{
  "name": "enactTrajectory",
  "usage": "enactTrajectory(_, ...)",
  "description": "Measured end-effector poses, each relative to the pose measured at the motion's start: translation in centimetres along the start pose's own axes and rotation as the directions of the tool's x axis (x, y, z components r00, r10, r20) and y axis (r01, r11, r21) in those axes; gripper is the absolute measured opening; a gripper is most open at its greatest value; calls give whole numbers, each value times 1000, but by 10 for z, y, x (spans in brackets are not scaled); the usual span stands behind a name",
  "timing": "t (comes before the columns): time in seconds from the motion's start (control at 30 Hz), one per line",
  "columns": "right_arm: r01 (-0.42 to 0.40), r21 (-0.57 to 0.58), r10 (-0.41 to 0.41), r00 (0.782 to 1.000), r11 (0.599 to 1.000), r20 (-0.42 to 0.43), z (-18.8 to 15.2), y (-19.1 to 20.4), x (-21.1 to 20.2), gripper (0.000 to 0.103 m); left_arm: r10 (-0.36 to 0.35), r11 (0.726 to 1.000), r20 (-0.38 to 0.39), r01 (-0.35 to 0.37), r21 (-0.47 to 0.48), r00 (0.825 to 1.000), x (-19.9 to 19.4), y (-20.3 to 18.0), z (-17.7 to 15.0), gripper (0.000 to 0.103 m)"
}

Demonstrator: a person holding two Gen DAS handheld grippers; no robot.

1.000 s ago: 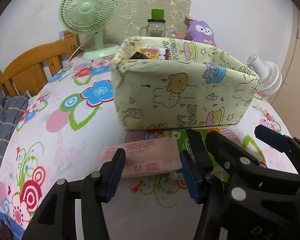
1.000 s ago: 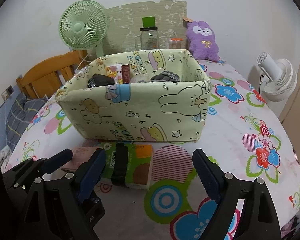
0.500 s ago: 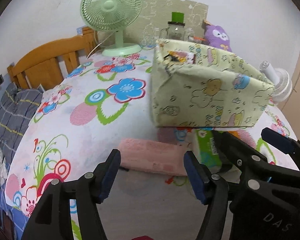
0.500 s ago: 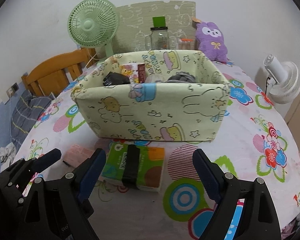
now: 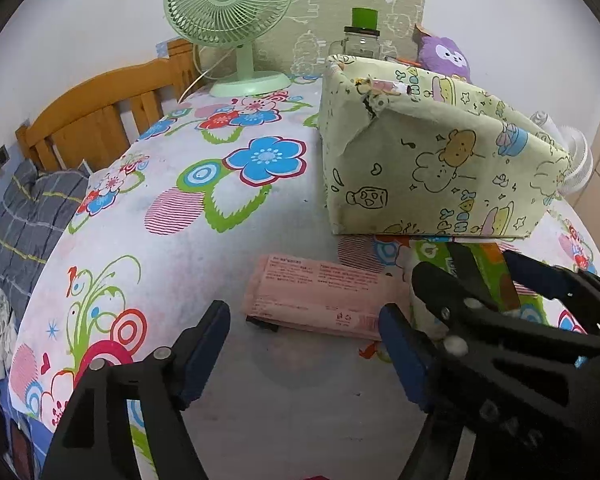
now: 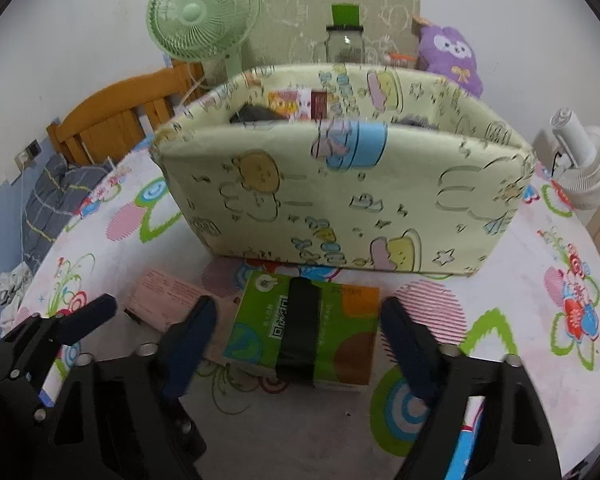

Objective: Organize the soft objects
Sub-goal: 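Position the left tool over the pink packet while the right tool approaches the green tissue pack, then grasp the green tissue pack with the right tool while the left tool grasps the pink packet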

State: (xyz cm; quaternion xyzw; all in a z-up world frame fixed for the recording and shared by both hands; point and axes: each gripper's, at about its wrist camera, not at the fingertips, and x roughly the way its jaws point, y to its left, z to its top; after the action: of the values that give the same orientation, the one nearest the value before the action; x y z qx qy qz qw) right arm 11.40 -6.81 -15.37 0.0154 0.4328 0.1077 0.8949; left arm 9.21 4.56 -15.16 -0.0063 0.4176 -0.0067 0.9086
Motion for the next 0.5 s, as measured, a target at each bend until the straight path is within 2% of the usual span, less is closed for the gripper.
enactTrajectory(0.23,15,-17,-15,1000,1000,-8,0,-1,3,69,-44,999,-26,44,1,999,8,-4,1,88)
enactTrajectory(0.5,45,33,-45,999,998,-3,-1,-19,-3,67,-92,995,-25,93,45,995,14,-20,7,89)
